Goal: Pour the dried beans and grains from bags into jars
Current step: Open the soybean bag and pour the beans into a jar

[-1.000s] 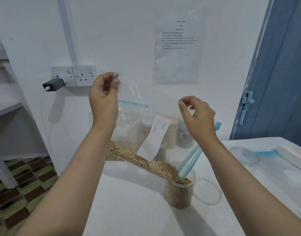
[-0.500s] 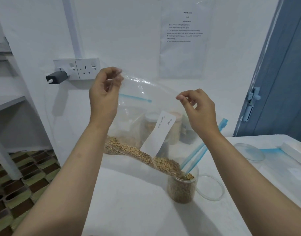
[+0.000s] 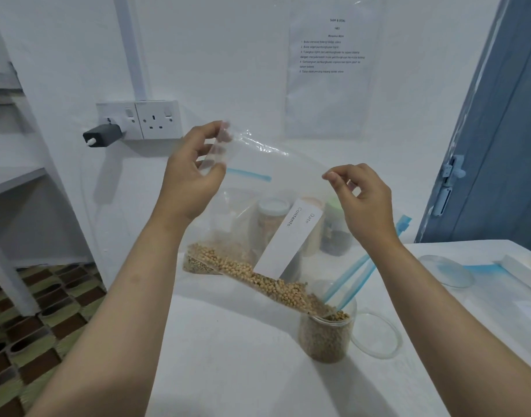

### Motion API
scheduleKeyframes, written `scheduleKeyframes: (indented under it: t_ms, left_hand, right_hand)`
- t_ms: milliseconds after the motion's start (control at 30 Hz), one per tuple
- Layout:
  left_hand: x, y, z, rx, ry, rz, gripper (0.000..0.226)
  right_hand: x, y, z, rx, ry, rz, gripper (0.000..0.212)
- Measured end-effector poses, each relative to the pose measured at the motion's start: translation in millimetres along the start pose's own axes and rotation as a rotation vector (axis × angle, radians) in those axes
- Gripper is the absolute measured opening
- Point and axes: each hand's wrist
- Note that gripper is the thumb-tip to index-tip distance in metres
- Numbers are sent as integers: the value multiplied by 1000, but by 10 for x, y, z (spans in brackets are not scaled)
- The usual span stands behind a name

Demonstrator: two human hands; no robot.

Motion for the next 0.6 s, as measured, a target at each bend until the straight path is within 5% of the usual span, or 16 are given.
scheduleKeyframes:
  t_ms: [600]
  left_hand:
    - [19, -25, -193, 7, -78, 39, 47]
  right_hand:
    - [48, 30, -121, 65, -1, -20, 10]
Point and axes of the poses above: each hand's wrist, its own z-axis away from the middle knuckle, its own y-axis out of the back of the hand, x = y × z, and after that the axes turned 6 degrees about x, right-handed
